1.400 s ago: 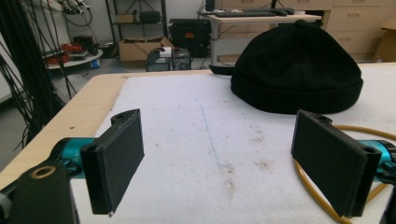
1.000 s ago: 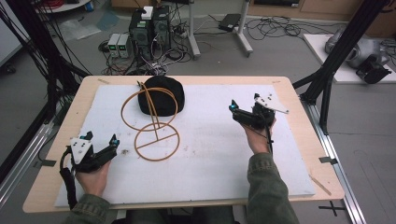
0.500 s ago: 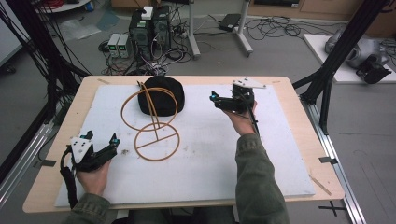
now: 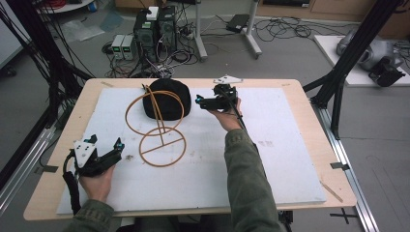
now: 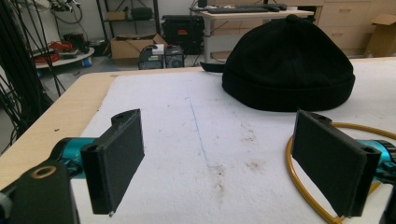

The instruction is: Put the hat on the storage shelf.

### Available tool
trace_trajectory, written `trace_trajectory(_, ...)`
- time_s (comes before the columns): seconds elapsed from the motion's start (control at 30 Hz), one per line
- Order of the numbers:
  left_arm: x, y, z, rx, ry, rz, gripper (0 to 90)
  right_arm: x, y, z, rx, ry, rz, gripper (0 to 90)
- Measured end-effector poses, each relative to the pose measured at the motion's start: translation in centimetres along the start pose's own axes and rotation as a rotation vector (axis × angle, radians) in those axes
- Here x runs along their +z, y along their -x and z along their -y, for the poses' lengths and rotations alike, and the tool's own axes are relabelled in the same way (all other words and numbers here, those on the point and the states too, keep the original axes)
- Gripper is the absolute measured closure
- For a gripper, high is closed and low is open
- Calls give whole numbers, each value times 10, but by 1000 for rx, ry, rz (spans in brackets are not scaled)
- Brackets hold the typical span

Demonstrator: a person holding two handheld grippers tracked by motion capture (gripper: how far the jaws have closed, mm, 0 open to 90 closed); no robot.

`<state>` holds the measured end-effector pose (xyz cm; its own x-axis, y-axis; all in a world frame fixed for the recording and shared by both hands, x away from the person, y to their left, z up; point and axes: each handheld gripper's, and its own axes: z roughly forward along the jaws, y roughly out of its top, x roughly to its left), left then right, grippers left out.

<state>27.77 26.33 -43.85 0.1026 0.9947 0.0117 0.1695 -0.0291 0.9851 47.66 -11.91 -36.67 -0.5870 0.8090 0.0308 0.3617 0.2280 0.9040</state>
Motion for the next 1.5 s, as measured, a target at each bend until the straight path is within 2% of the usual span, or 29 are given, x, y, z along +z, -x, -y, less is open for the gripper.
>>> trace_trajectory(0.03,0,0,0,0,-2,0,174,12,-4,4,-10,-34,-9,82)
trace_trajectory(0.1,1,0,0,-3,0,1,174,16,-6,5,-17,-45,-6,82)
trace_trajectory(0.17,1,1,0,-11,6,4,174,29,-11,3,-26,-62,-15,82)
trace_trajectory(0.23,1,0,0,-11,6,3,174,32,-12,1,-27,-57,-21,82)
trace_trajectory(0.3,2,0,-1,-9,1,6,174,42,-16,-6,-26,-27,-37,82)
trace_trajectory(0.4,2,0,0,-16,0,8,174,51,-20,-11,-33,-42,-45,82)
trace_trajectory(0.43,1,0,0,-15,1,8,174,59,-24,-15,-42,-36,-52,82)
trace_trajectory(0.5,1,0,0,-16,5,8,174,63,-26,-17,-30,-44,-58,82)
trace_trajectory(0.53,1,0,0,-14,3,9,174,76,-34,-19,-17,-57,-84,82)
trace_trajectory(0.6,0,-1,0,-15,4,8,174,85,-42,-19,-28,-58,-91,82)
trace_trajectory(0.67,0,-1,0,-19,7,6,174,91,-46,-18,-30,-72,-95,82)
trace_trajectory(0.73,-1,-2,0,-20,3,2,174,108,-56,-16,-53,-137,-73,83)
trace_trajectory(0.83,-1,-3,1,-21,1,2,174,116,-59,-12,-20,-142,-68,97)
trace_trajectory(0.87,-2,-3,1,-18,3,4,173,118,-60,-11,-13,-144,-70,143)
trace_trajectory(1.03,-4,-5,1,-24,4,-2,174,123,-63,-7,-38,-163,-59,193)
trace_trajectory(1.13,-4,-6,1,-25,4,-5,173,124,-61,-5,-19,-166,-68,232)
trace_trajectory(1.2,-5,-6,1,-23,7,-8,173,124,-59,-5,-7,-167,-78,316)
trace_trajectory(1.23,-5,-5,1,-23,11,-9,173,124,-58,-5,6,-168,-76,425)
trace_trajectory(1.27,-5,-5,1,-23,11,-9,172,124,-58,-5,6,-168,-76,425)
trace_trajectory(1.3,-5,-4,1,-19,11,-10,171,125,-55,-4,22,-181,-85,583)
trace_trajectory(1.33,-5,-4,1,-19,11,-10,171,125,-55,-4,22,-181,-85,583)
trace_trajectory(1.37,-4,-3,1,-17,12,-12,169,125,-54,-3,16,-197,-87,784)
trace_trajectory(1.4,-4,-3,1,-14,13,-11,169,125,-54,-3,16,-197,-87,784)
trace_trajectory(1.43,-4,-3,1,-14,12,-11,169,125,-53,-3,25,-205,-99,871)
trace_trajectory(1.5,-3,-2,1,-13,15,-8,170,124,-53,-3,19,-207,-95,877)
